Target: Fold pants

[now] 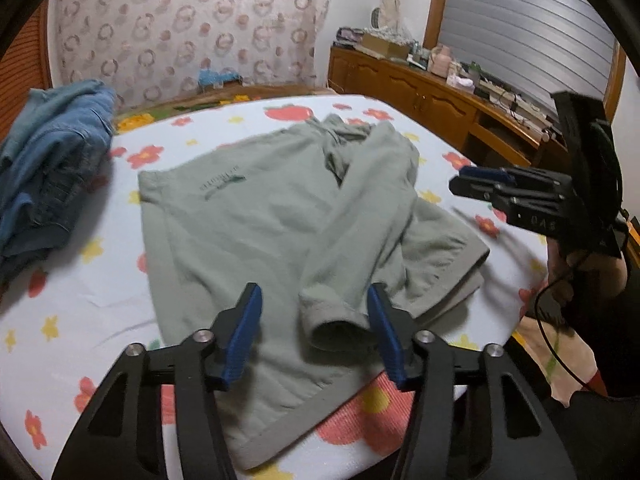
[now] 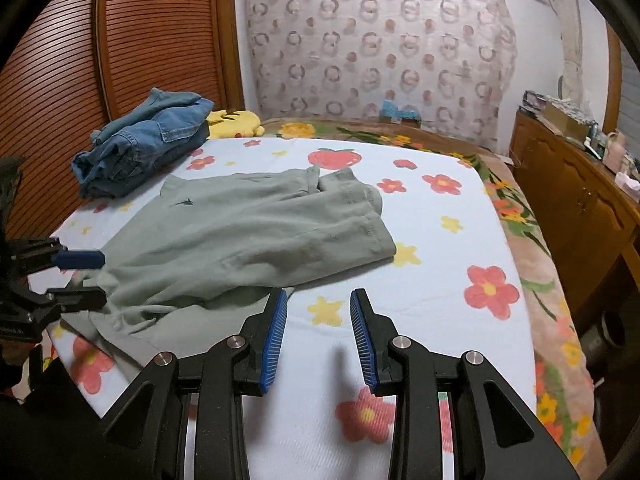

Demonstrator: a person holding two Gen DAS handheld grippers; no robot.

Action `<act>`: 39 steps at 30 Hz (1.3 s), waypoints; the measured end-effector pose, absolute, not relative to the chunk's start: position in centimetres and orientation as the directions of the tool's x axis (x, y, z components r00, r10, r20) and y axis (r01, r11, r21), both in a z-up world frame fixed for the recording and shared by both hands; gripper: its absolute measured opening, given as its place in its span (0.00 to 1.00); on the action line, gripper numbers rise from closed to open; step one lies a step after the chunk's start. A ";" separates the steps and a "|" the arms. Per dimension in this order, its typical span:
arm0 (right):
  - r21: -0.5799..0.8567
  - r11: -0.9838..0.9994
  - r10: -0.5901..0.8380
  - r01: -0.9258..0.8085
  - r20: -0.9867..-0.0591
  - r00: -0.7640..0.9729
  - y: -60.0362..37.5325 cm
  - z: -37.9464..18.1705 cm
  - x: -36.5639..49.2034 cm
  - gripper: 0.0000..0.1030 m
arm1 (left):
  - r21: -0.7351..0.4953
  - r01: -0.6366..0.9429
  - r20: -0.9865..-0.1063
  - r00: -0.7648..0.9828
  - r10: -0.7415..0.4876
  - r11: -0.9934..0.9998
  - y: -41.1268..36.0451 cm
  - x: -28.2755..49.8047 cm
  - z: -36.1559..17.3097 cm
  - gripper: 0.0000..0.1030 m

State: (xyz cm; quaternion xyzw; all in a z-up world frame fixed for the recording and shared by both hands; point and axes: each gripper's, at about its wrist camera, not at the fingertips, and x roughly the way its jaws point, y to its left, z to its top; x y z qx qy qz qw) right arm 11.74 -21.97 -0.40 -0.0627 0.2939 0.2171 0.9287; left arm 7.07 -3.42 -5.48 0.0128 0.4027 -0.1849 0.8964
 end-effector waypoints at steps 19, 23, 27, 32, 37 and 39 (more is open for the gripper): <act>0.098 0.818 0.503 -0.567 -0.601 0.621 -22.3 -0.6 5.7 0.33 | -0.134 0.341 -0.746 0.584 -0.322 0.930 -3.8 6.8 -6.4 0.27; 0.096 0.804 0.519 -0.587 -0.595 0.614 -21.5 -0.4 6.3 0.12 | -0.133 0.347 -0.738 0.591 -0.327 0.928 -3.9 6.6 -6.0 0.11; 0.083 0.788 0.538 -0.610 -0.574 0.617 -21.3 -0.4 6.1 0.01 | -0.130 0.353 -0.720 0.609 -0.333 0.927 -4.0 5.9 -4.9 0.05; 0.102 0.781 0.556 -0.616 -0.562 0.612 -22.4 -0.4 5.5 0.00 | -0.145 0.371 -0.654 0.660 -0.370 0.917 -3.7 3.9 -1.5 0.05; 0.139 0.759 0.593 -0.636 -0.549 0.588 -23.0 -0.1 4.7 0.00 | -0.148 0.352 -0.634 0.684 -0.362 0.924 -2.7 2.4 -0.2 0.05; 0.143 0.761 0.594 -0.632 -0.546 0.592 -23.1 -0.2 4.7 0.00 | -0.151 0.333 -0.643 0.682 -0.348 0.931 -2.0 2.3 -0.5 0.05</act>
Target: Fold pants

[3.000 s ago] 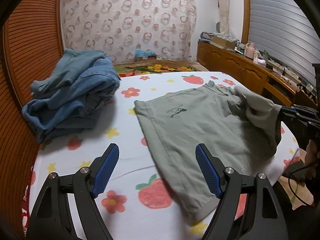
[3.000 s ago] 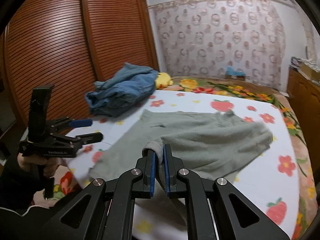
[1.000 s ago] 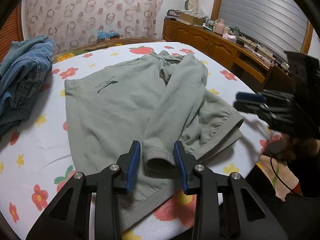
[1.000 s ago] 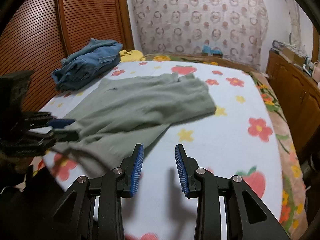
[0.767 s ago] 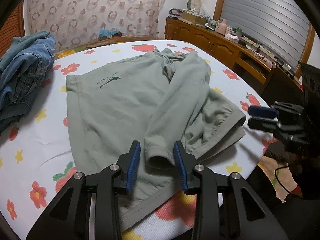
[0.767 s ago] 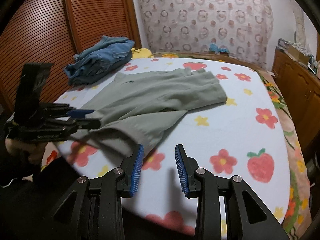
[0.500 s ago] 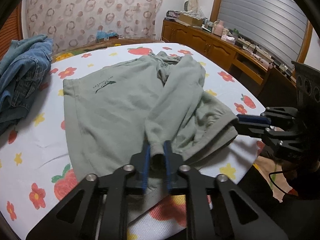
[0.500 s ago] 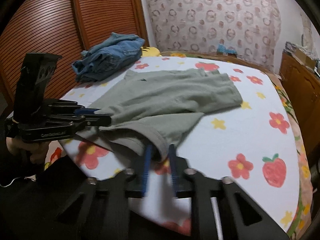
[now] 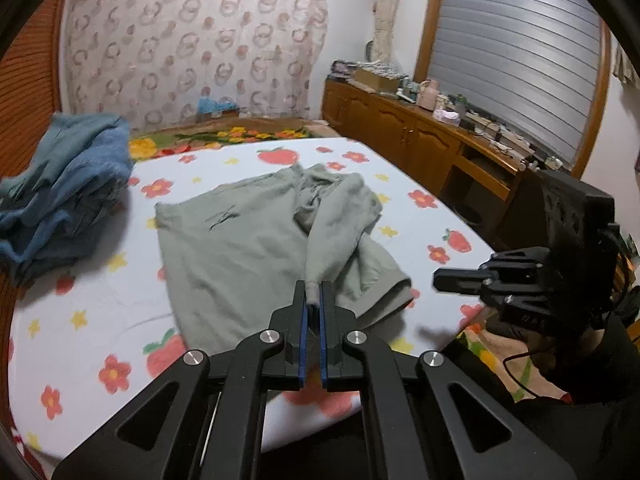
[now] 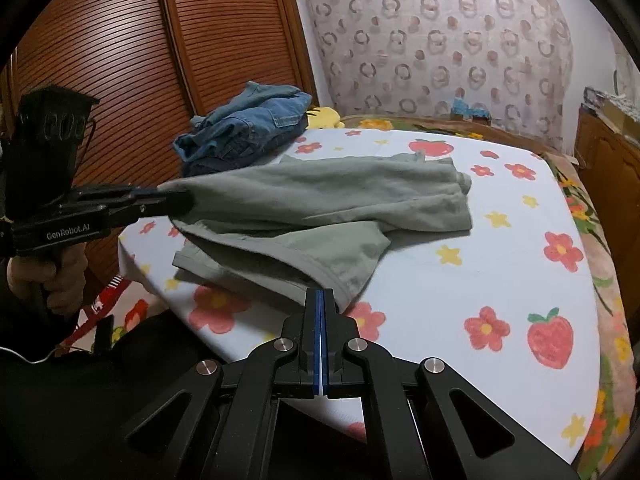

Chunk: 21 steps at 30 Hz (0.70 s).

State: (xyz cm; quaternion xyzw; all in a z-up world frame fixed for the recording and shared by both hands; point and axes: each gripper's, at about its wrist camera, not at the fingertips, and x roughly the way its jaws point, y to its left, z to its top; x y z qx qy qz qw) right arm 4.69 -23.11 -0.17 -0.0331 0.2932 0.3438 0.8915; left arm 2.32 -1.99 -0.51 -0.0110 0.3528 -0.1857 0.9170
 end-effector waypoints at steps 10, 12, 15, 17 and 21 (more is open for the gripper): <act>0.101 0.791 0.544 -0.603 -0.568 0.618 -22.1 -0.3 5.9 0.00 | -0.180 0.231 -0.718 0.634 -0.288 0.956 1.0 2.9 -4.9 0.05; 0.091 0.796 0.535 -0.599 -0.569 0.625 -21.6 -0.1 6.1 0.00 | -0.177 0.226 -0.723 0.631 -0.282 0.958 0.9 3.0 -5.3 0.05; 0.097 0.802 0.531 -0.590 -0.567 0.629 -21.4 0.0 6.7 0.00 | -0.183 0.222 -0.724 0.628 -0.284 0.958 0.9 3.0 -5.4 0.06; 0.094 0.805 0.529 -0.586 -0.563 0.636 -21.4 0.2 6.9 0.00 | -0.180 0.220 -0.722 0.633 -0.281 0.959 0.9 3.0 -5.3 0.12; 0.086 0.809 0.524 -0.582 -0.555 0.646 -21.6 0.4 7.4 0.01 | -0.155 0.205 -0.712 0.655 -0.253 0.966 1.3 3.0 -5.0 0.26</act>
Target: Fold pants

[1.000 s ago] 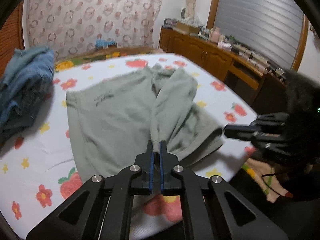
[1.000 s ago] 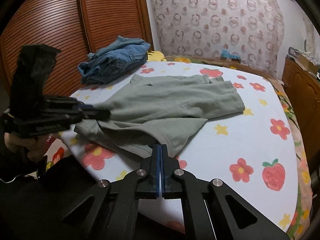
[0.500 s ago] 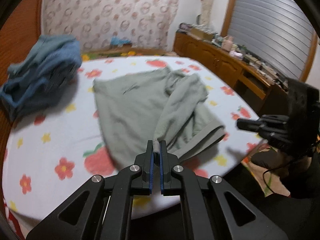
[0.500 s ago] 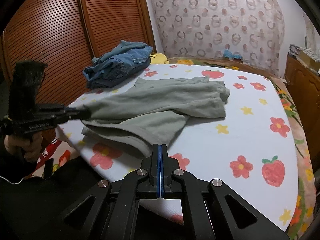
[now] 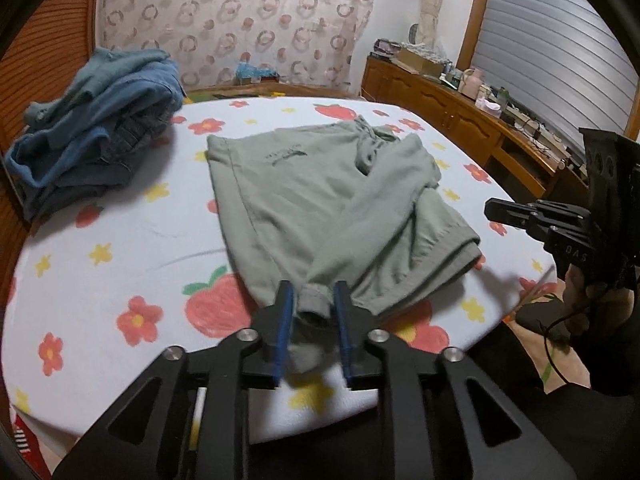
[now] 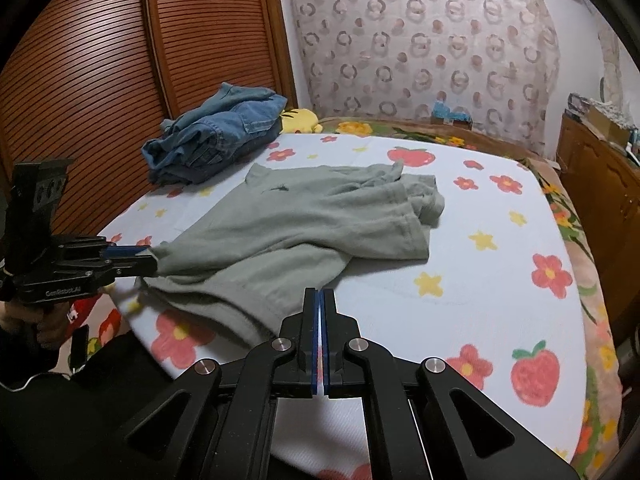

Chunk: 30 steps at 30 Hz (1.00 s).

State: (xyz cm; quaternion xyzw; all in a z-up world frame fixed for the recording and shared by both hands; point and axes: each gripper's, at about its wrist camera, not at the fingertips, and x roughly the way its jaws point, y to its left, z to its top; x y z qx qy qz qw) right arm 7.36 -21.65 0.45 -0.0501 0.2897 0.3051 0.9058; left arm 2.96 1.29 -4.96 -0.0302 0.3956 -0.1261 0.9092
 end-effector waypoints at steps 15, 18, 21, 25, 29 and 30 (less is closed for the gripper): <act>0.041 0.838 0.471 -0.543 -0.555 0.685 -21.5 1.2 12.6 0.30 | -0.081 0.168 -0.678 0.714 -0.178 0.982 2.5 5.5 -4.5 0.75; 0.040 0.845 0.458 -0.533 -0.568 0.683 -21.6 1.0 14.5 0.37 | -0.082 0.170 -0.681 0.710 -0.180 0.982 2.7 5.8 -4.9 0.75; 0.043 0.845 0.455 -0.533 -0.581 0.675 -21.3 0.8 16.4 0.37 | -0.076 0.168 -0.688 0.704 -0.174 0.983 2.8 5.9 -5.3 0.75; 0.079 0.840 0.474 -0.536 -0.588 0.655 -21.2 0.9 18.7 0.37 | -0.072 0.166 -0.694 0.700 -0.169 0.984 3.3 6.1 -5.6 0.75; 0.112 0.824 0.500 -0.555 -0.605 0.620 -20.8 0.6 20.4 0.37 | -0.085 0.149 -0.692 0.702 -0.166 0.985 4.0 6.2 -5.8 0.75; 0.112 0.820 0.501 -0.561 -0.614 0.611 -20.5 0.5 20.8 0.37 | -0.088 0.146 -0.692 0.702 -0.166 0.985 4.1 6.2 -5.8 0.75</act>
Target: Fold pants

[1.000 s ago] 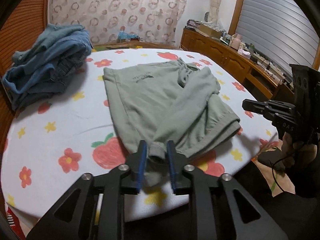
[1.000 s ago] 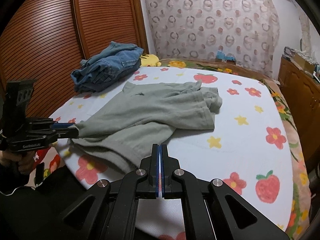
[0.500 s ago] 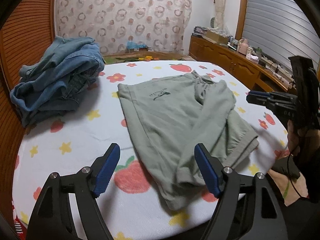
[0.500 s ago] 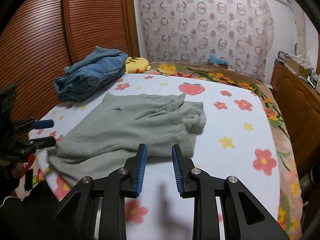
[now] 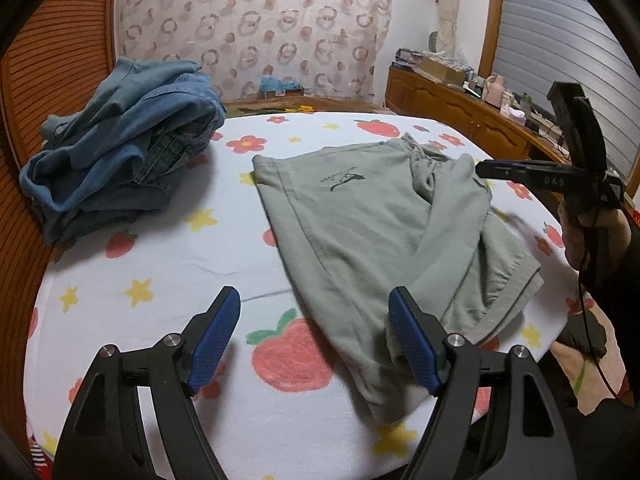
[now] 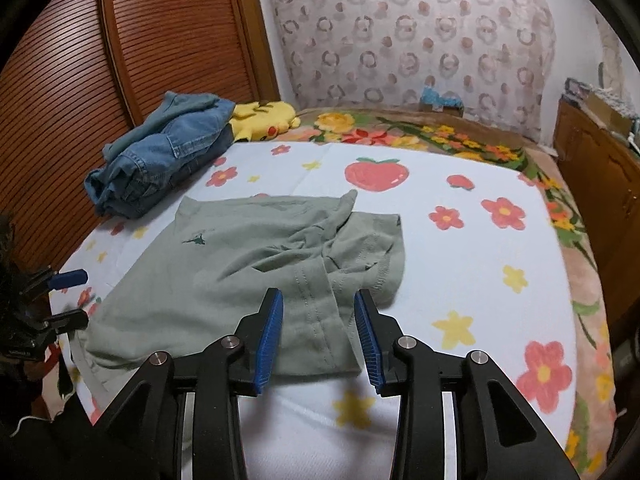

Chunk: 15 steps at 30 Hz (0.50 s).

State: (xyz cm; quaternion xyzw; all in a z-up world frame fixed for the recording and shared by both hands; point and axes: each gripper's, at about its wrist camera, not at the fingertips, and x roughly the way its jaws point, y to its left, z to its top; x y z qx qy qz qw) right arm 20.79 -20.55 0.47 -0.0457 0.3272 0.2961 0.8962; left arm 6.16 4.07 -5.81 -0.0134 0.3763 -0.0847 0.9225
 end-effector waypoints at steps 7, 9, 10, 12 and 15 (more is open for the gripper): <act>0.151 0.813 0.508 -0.563 -0.655 0.558 -20.4 -0.7 22.3 0.37 | -0.087 0.147 -0.697 0.698 -0.165 0.985 4.2 6.4 -6.3 0.75; 0.169 0.805 0.521 -0.569 -0.660 0.541 -20.4 -0.9 22.3 0.37 | -0.086 0.144 -0.702 0.693 -0.163 0.986 4.3 6.5 -6.5 0.75; 0.175 0.802 0.524 -0.571 -0.664 0.534 -20.4 -1.1 22.5 0.37 | -0.087 0.144 -0.707 0.689 -0.163 0.986 4.3 6.6 -6.7 0.75; 0.186 0.796 0.532 -0.576 -0.670 0.519 -20.5 -1.1 22.3 0.37 | -0.089 0.143 -0.711 0.684 -0.163 0.986 4.3 6.7 -7.0 0.75; 0.200 0.782 0.548 -0.591 -0.673 0.497 -20.4 -1.0 22.4 0.25 | -0.091 0.141 -0.715 0.680 -0.163 0.986 4.2 6.7 -7.2 0.75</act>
